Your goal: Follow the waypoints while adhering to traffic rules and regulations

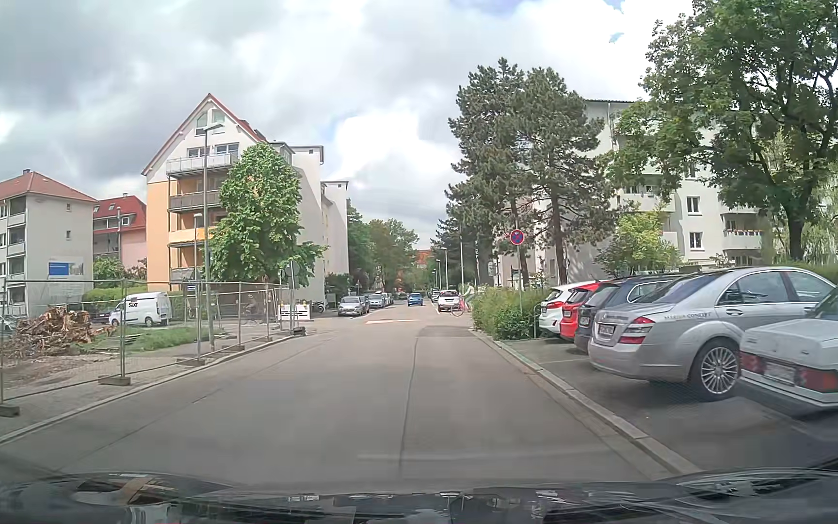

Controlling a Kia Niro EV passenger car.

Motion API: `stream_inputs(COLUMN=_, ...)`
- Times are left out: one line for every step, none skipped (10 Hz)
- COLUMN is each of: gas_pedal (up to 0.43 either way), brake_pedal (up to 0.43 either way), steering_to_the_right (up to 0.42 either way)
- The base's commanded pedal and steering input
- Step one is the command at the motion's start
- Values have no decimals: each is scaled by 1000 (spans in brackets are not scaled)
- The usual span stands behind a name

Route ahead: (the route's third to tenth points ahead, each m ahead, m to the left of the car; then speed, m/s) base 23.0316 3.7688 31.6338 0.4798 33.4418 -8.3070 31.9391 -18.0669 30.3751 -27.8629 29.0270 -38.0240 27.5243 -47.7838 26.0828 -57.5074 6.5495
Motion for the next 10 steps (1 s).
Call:
stream_inputs(gas_pedal=0, brake_pedal=0, steering_to_the_right=-8)
stream_inputs(gas_pedal=0, brake_pedal=0, steering_to_the_right=-9)
stream_inputs(gas_pedal=0, brake_pedal=0, steering_to_the_right=-9)
stream_inputs(gas_pedal=0, brake_pedal=37, steering_to_the_right=-10)
stream_inputs(gas_pedal=0, brake_pedal=73, steering_to_the_right=-10)
stream_inputs(gas_pedal=0, brake_pedal=91, steering_to_the_right=-11)
stream_inputs(gas_pedal=0, brake_pedal=110, steering_to_the_right=-12)
stream_inputs(gas_pedal=0, brake_pedal=110, steering_to_the_right=-12)
stream_inputs(gas_pedal=0, brake_pedal=122, steering_to_the_right=-12)
stream_inputs(gas_pedal=0, brake_pedal=122, steering_to_the_right=-13)
